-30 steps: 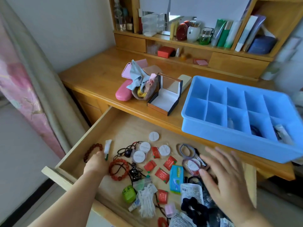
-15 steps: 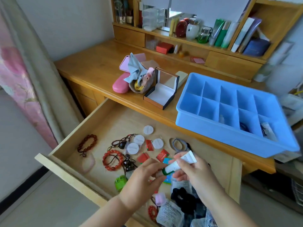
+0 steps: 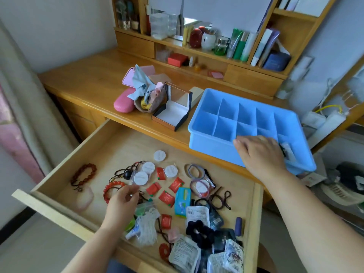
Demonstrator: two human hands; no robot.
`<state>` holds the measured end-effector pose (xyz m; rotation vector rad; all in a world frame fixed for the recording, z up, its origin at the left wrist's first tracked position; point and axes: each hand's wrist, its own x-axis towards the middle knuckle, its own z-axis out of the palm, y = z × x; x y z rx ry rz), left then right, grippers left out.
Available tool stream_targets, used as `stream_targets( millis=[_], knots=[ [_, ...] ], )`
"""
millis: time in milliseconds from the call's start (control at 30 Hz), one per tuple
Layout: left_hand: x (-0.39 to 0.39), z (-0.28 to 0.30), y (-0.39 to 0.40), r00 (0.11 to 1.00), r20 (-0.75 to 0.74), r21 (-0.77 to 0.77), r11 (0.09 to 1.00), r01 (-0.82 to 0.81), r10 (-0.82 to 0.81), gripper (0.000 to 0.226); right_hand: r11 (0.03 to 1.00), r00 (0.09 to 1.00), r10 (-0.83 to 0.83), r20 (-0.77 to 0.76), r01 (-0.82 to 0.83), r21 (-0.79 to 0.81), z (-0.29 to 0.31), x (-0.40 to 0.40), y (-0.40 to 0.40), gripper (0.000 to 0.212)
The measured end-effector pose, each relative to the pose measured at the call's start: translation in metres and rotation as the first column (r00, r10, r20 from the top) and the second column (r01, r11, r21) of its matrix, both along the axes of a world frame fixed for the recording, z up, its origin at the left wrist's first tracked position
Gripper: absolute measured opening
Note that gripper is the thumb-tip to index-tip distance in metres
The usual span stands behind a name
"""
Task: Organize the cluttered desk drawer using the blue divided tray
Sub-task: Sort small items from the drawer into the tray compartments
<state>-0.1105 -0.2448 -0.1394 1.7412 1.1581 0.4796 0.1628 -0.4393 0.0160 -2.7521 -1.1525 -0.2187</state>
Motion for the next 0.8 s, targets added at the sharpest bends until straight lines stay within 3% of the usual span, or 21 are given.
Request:
stream_targets(
  millis=[67, 133, 167, 233, 267, 333, 400, 467, 533, 600, 700, 800],
  knots=[
    [0.001, 0.004, -0.004, 0.997, -0.057, 0.070, 0.996, 0.062, -0.058, 0.022, 0.998, 0.998, -0.048, 0.033, 0.049, -0.041, -0.002, -0.001, 0.001, 0.059],
    [0.001, 0.008, -0.012, 0.972, -0.113, 0.207, 0.952, 0.227, -0.207, 0.022, 0.986, 0.988, 0.013, 0.154, -0.038, 0.160, -0.009, -0.010, -0.006, 0.054],
    [0.001, 0.009, -0.017, 0.933, -0.146, 0.261, 0.897, 0.358, -0.330, 0.023, 0.958, 0.967, 0.076, 0.244, -0.139, 0.252, -0.016, -0.021, -0.012, 0.048],
    [0.006, 0.011, -0.033, 0.760, -0.240, 0.306, 0.696, 0.650, -0.604, 0.025, 0.900, 0.919, 0.234, 0.317, -0.328, 0.286, -0.039, -0.046, -0.026, 0.032],
    [0.010, 0.011, -0.043, 0.648, -0.290, 0.307, 0.573, 0.760, -0.704, 0.029, 0.893, 0.918, 0.299, 0.261, -0.366, 0.264, -0.054, -0.058, -0.033, 0.026],
    [0.019, 0.004, -0.063, 0.457, -0.381, 0.263, 0.380, 0.887, -0.804, 0.040, 0.936, 0.950, 0.310, -0.046, -0.296, 0.189, -0.085, -0.078, -0.045, 0.020],
    [0.029, -0.006, -0.080, 0.323, -0.517, 0.194, 0.259, 0.946, -0.793, 0.050, 0.983, 0.911, 0.178, -0.372, -0.178, 0.033, -0.112, -0.090, -0.058, 0.033],
    [0.036, -0.013, -0.089, 0.246, -0.630, 0.155, 0.191, 0.969, -0.737, 0.051, 0.963, 0.848, 0.073, -0.524, -0.197, -0.185, -0.133, -0.095, -0.072, 0.050],
    [0.041, -0.015, -0.087, 0.262, -0.697, 0.160, 0.211, 0.964, -0.667, 0.043, 0.890, 0.833, 0.093, -0.545, -0.315, -0.330, -0.146, -0.101, -0.079, 0.057],
    [0.042, -0.016, -0.074, 0.325, -0.745, 0.183, 0.289, 0.939, -0.582, 0.034, 0.853, 0.850, 0.132, -0.510, -0.359, -0.378, -0.150, -0.105, -0.078, 0.057],
    [0.034, -0.017, -0.048, 0.448, -0.720, 0.176, 0.485, 0.857, -0.530, 0.030, 0.879, 0.894, 0.163, -0.418, -0.324, -0.350, -0.154, -0.115, -0.070, 0.050],
    [0.026, -0.014, -0.031, 0.573, -0.644, 0.229, 0.586, 0.777, -0.508, 0.032, 0.906, 0.900, 0.200, -0.387, -0.320, -0.276, -0.162, -0.135, -0.056, 0.046]
  ],
)
